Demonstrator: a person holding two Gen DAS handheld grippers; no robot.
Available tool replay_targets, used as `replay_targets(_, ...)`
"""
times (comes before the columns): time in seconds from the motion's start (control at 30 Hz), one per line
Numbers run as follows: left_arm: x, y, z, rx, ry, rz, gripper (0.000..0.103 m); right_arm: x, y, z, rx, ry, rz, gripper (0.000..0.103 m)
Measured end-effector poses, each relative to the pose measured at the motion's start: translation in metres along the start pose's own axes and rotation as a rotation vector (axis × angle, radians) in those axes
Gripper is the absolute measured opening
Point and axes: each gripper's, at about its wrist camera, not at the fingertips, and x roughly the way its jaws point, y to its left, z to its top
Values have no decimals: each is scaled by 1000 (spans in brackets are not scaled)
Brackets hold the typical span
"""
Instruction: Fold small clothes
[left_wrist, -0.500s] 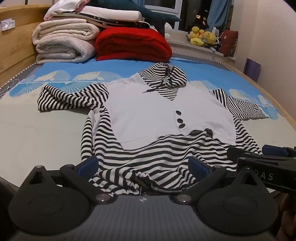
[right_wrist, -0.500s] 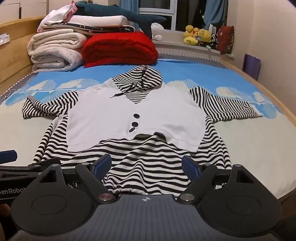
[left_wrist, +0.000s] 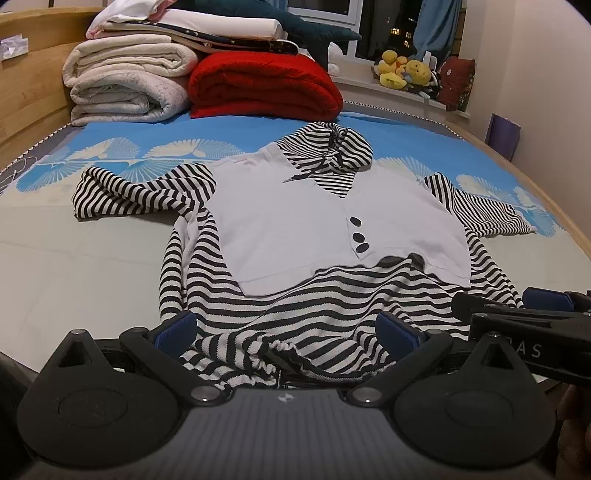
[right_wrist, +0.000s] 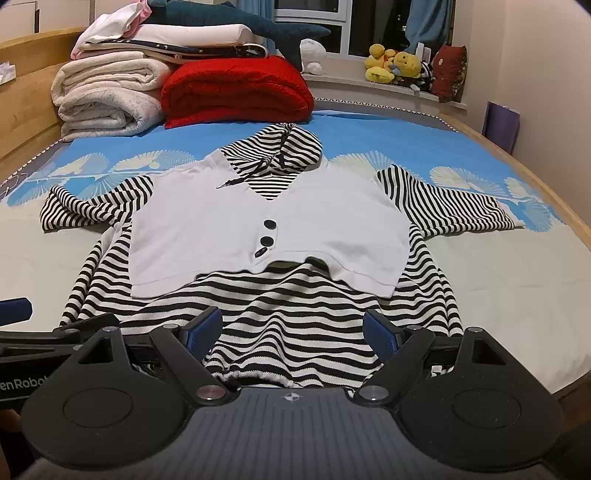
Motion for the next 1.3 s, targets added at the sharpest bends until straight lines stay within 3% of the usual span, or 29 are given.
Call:
replay_targets(0.7, 0, -1, 0, 3, -4, -3, 103, 1, 2, 0, -17, 11, -12, 84)
replay_targets(0.97, -1, -8, 7, 28, -44, 20, 103, 2, 0, -4, -24, 10, -27, 82)
replay_targets(1.17, 4, -6, 14, 22, -3, 8, 103, 3, 2, -2, -18, -27, -41, 81)
replay_targets(1.3, 3, -4, 20, 35, -15, 10, 103, 7, 4, 0, -11, -38, -45, 81)
